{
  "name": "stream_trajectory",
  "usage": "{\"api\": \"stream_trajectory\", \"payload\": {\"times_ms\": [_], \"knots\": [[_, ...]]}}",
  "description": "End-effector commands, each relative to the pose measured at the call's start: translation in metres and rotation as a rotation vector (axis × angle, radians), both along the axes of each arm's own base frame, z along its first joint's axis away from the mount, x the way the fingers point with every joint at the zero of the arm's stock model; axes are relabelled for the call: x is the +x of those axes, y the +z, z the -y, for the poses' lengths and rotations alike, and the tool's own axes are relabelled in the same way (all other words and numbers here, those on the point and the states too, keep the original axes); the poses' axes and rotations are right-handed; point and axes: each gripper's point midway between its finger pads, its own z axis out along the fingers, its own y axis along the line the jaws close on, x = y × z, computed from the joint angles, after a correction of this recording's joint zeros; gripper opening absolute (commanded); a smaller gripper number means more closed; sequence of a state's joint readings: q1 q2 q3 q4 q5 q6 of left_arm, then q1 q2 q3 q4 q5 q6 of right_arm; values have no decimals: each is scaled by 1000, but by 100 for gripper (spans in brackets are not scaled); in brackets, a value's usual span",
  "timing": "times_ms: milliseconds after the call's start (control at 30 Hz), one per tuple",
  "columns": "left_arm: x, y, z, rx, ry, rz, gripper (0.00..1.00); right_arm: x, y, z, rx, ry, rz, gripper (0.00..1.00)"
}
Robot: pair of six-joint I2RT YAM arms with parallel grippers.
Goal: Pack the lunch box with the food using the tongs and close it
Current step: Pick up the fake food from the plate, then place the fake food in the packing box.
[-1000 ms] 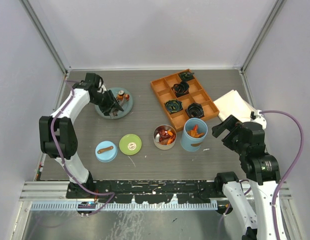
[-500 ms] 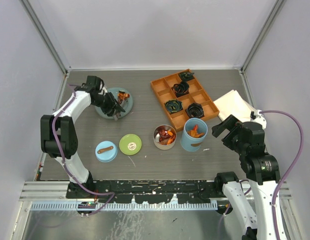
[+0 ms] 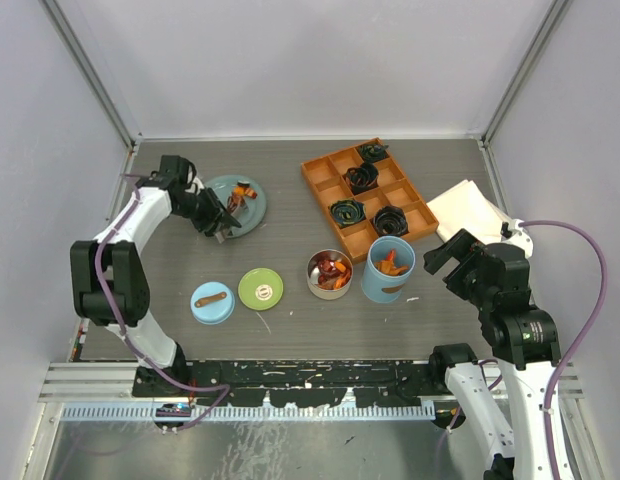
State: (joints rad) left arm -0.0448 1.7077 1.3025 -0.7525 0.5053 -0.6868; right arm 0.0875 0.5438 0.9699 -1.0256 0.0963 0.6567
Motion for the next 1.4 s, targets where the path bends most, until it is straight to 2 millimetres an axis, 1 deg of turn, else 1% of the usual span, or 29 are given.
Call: {"api": "stream_trajectory", "payload": {"times_ms": [0,100,200,233,333,467,600,767,900,1067,1167,1367], "knots": [[-14,31,-5,-9,-26,82,23,7,11,2,-11,-5,51,100],[-22,35,-7,-5,-33,85,23,6,12,2,-8,-3,53,100],[-28,45,-7,-8,-50,112,23,6,12,2,-8,-2,56,100],[-35,48,-6,-11,-57,105,23,6,13,2,-6,-4,57,100],[-44,60,-1,-42,-76,122,23,5,13,1,-4,-4,60,100],[-63,71,6,-68,-129,123,23,6,13,0,0,1,58,100],[-94,81,29,-73,-238,109,23,6,14,-1,8,4,63,100],[-141,97,75,-78,-423,111,23,6,15,-3,16,10,69,100],[-177,97,98,-77,-522,72,24,4,16,-3,20,9,72,100],[-209,94,111,-73,-594,40,24,2,18,-3,23,9,76,100],[-221,90,117,-62,-635,21,24,2,18,-4,26,11,78,100],[-233,80,124,-20,-686,-14,27,0,18,-3,24,7,79,100]]}}
